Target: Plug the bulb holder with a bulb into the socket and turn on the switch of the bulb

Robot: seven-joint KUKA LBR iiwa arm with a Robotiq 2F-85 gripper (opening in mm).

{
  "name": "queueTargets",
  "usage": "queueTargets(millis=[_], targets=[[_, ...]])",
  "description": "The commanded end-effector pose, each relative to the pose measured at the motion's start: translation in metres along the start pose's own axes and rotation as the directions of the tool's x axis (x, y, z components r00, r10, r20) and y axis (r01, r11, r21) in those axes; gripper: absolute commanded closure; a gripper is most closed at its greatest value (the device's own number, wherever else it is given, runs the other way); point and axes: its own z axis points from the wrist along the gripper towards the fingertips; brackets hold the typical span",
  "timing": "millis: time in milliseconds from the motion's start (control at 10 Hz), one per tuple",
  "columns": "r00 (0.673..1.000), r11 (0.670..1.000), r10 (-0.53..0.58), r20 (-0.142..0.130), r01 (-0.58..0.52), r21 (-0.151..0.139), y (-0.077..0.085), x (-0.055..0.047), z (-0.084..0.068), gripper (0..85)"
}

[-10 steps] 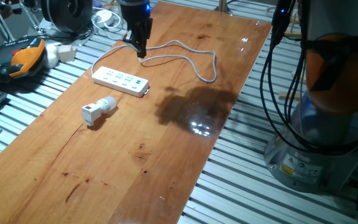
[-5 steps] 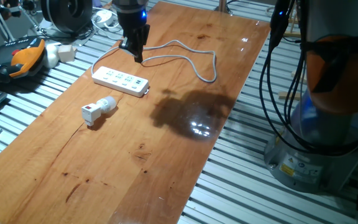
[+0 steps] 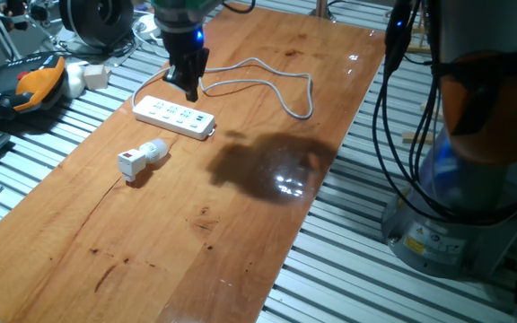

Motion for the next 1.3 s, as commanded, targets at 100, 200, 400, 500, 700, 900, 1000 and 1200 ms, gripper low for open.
queueTargets(millis=[100,200,400,500,700,900,1000,1200], targets=[[1.000,1.000,0.026,0.007,-0.026,0.013,0.010,-0.002,0.005,85.0],[0.999,0.999,0.038,0.007,-0.038,0.014,0.014,-0.002,0.006,85.0],[0.998,0.998,0.064,0.002,-0.064,0.016,0.022,-0.003,0.006,85.0],[0.996,0.996,0.086,0.003,-0.086,0.024,0.028,-0.003,0.007,85.0],[0.989,0.989,0.148,-0.012,-0.148,0.025,0.038,-0.006,0.006,85.0],[0.978,0.977,0.210,-0.008,-0.209,0.041,0.047,-0.006,0.007,85.0],[0.976,0.975,0.219,-0.015,-0.219,0.038,0.049,-0.008,0.006,85.0],[0.977,0.977,0.215,0.007,-0.215,0.013,0.050,-0.007,0.009,85.0]])
